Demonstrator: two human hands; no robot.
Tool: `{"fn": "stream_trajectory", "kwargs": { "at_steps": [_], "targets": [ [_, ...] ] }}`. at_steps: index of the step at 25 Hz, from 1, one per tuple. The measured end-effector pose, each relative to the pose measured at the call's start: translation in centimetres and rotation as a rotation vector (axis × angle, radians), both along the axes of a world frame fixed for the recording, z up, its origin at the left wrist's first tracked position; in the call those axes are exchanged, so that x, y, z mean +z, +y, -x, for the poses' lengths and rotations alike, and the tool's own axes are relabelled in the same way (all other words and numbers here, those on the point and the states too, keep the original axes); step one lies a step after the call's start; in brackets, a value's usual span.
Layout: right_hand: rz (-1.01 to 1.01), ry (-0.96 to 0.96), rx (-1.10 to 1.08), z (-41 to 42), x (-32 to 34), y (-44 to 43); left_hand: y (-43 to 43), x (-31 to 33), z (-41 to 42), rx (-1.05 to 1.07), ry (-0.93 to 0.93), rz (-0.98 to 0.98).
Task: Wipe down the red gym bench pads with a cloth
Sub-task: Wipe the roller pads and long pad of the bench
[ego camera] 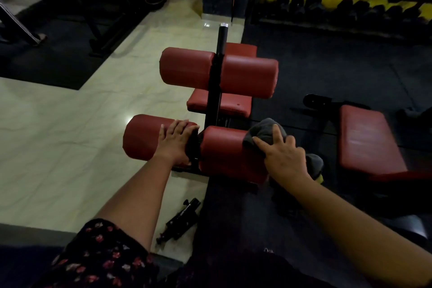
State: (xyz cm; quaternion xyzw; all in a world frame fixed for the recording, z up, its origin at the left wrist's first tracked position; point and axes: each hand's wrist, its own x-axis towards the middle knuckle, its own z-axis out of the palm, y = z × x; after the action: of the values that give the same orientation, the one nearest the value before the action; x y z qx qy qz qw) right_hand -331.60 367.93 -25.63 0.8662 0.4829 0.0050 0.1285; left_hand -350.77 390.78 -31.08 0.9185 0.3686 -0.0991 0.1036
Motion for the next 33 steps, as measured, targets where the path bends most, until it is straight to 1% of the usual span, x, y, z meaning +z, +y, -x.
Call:
{"fn": "stream_trajectory", "kwargs": {
  "at_steps": [5,9,11,14,17,18,20,22,23,25,28,30,33],
  "targets": [
    [-0.027,-0.005,-0.086,2.4,0.2,0.2,1.0,-0.3,-0.1,-0.019,-0.042,0.043],
    [-0.083,0.073,0.084,5.3,0.1,4.8,1.1,-0.5,0.0,-0.007,-0.039,0.04],
    [-0.095,0.082,0.162,6.5,0.2,7.6,1.3,-0.6,0.0,-0.006,-0.058,0.052],
    [-0.042,0.045,0.301,7.6,0.3,9.7,1.5,-0.9,0.9,0.018,-0.17,0.046],
    [-0.044,0.047,0.38,7.4,0.5,10.1,0.8,-1.8,2.2,0.158,-0.283,-0.055],
    [-0.077,0.079,0.376,7.0,0.9,10.6,0.6,-2.1,2.4,0.193,-0.303,-0.086],
    [-0.114,0.215,0.327,6.1,1.5,11.8,0.3,-2.4,2.2,0.217,-0.32,-0.104],
    [-0.092,0.299,0.291,5.5,1.3,12.2,0.3,-2.7,2.0,0.216,-0.326,-0.113],
    [-0.067,0.285,0.295,5.4,0.9,12.1,0.4,-2.9,2.0,0.214,-0.332,-0.124],
    [-0.036,0.199,0.324,5.6,0.1,11.6,0.3,-2.9,2.1,0.223,-0.351,-0.132],
    [-0.038,0.097,0.41,5.6,-0.2,11.3,0.2,-2.9,1.8,0.256,-0.382,-0.115],
    [-0.04,0.051,0.471,5.6,-0.2,11.1,0.0,-2.5,1.3,0.274,-0.364,-0.12],
    [-0.036,0.038,0.523,5.4,0.0,10.1,-0.1,-2.1,1.1,0.284,-0.266,-0.137]
  ]
}}
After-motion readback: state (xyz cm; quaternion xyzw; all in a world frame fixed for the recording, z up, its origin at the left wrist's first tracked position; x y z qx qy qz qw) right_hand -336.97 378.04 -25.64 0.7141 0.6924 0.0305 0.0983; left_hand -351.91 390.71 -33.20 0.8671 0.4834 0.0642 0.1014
